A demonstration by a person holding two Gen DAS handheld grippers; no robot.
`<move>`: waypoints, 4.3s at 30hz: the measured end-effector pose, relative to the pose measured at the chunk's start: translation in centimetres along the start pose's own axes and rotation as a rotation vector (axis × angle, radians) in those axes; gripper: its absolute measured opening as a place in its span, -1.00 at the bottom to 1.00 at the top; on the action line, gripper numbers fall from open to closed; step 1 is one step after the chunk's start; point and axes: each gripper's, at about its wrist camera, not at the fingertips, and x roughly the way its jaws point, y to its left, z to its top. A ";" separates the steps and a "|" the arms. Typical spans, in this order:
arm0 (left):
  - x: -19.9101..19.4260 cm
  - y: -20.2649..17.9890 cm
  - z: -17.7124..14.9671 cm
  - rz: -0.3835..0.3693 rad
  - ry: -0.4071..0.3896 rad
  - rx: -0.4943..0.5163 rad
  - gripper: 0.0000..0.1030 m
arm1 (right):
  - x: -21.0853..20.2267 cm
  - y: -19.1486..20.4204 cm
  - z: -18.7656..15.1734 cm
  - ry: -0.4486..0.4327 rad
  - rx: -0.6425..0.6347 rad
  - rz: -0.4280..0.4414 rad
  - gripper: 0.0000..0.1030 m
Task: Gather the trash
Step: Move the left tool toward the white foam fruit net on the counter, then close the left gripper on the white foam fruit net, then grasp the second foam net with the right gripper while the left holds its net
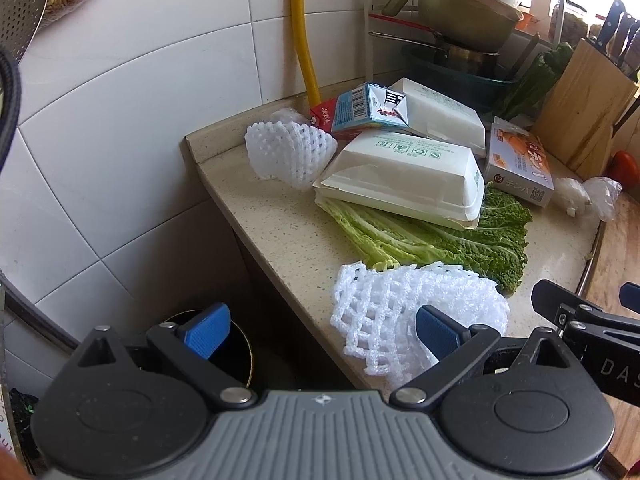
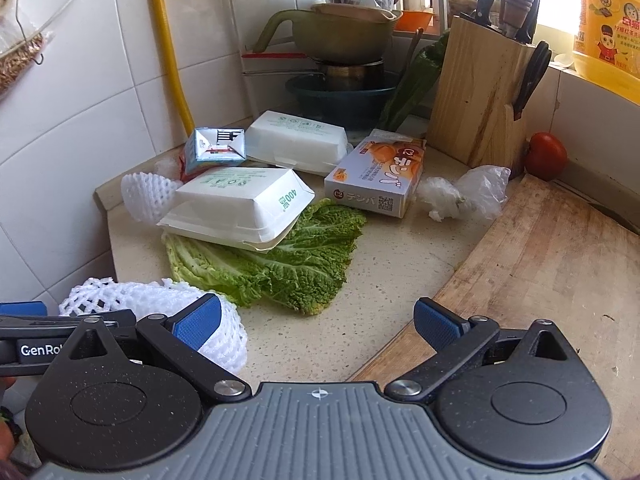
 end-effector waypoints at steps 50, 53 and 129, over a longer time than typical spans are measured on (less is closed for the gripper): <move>3.7 4.5 2.3 -0.497 0.071 0.003 -0.40 | 1.7 -0.3 4.2 0.023 0.089 0.163 1.00; 3.7 5.8 2.8 -0.505 0.053 -0.058 -0.41 | 1.9 1.1 5.9 -0.020 0.036 0.212 1.00; 4.6 14.5 4.5 -0.160 -0.067 -0.331 -0.41 | 13.2 12.4 13.2 0.217 -0.029 0.642 -0.59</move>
